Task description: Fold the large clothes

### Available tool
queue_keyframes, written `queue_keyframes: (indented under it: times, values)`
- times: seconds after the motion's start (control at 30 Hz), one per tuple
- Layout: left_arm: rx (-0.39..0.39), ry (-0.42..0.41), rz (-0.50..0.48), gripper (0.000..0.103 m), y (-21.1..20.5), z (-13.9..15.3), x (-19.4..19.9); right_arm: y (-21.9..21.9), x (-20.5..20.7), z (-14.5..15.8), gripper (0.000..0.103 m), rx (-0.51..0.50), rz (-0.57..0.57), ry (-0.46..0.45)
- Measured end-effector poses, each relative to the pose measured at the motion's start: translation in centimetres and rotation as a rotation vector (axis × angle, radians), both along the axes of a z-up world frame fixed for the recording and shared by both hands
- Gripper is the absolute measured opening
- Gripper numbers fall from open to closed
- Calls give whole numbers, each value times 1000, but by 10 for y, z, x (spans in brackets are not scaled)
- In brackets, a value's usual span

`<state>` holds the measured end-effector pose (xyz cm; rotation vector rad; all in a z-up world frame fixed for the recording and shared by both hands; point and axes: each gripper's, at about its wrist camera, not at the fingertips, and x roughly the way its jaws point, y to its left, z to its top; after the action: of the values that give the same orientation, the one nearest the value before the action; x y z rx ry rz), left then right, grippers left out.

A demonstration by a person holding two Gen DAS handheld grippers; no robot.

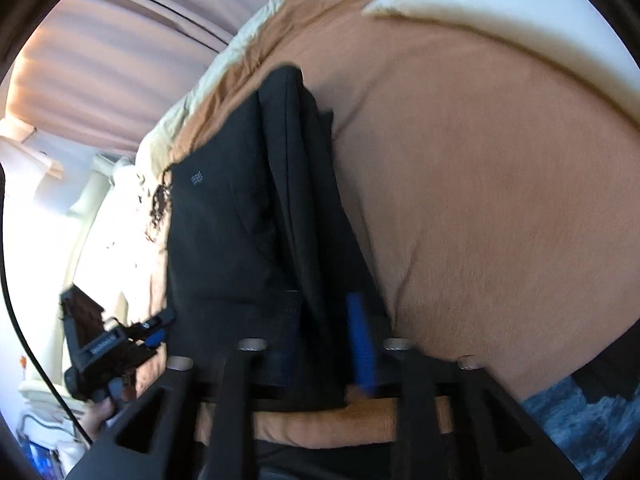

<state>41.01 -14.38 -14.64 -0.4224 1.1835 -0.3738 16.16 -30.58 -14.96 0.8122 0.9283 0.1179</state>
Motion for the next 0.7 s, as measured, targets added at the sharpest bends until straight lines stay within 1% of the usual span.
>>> queue_keyframes:
  times: [0.03,0.07,0.13,0.2,0.27,0.33,0.43,0.63,0.7]
  values:
    - [-16,6,3,43,4,-1,2,-4,1,7,77,-13,-9,-23]
    - [-31,18,3,43,7,-2,6,-7,2,13,86,-21,-12,-47]
    - [-56,41,12,43,13,-3,13,-12,11,23,86,-12,9,-77]
    - [-54,35,25,47,18,-1,19,-17,28,29,86,13,47,-89]
    - [-53,10,34,65,21,4,25,-19,44,31,86,15,78,-100]
    - [-61,-17,37,74,23,10,31,-20,64,30,86,43,132,-109]
    - [-65,-24,31,74,20,10,37,-19,91,24,87,80,168,-102]
    - [-93,-27,30,74,17,7,64,-36,142,5,87,138,177,-78]
    - [-103,-25,35,74,18,3,72,-38,153,-1,87,145,181,-67]
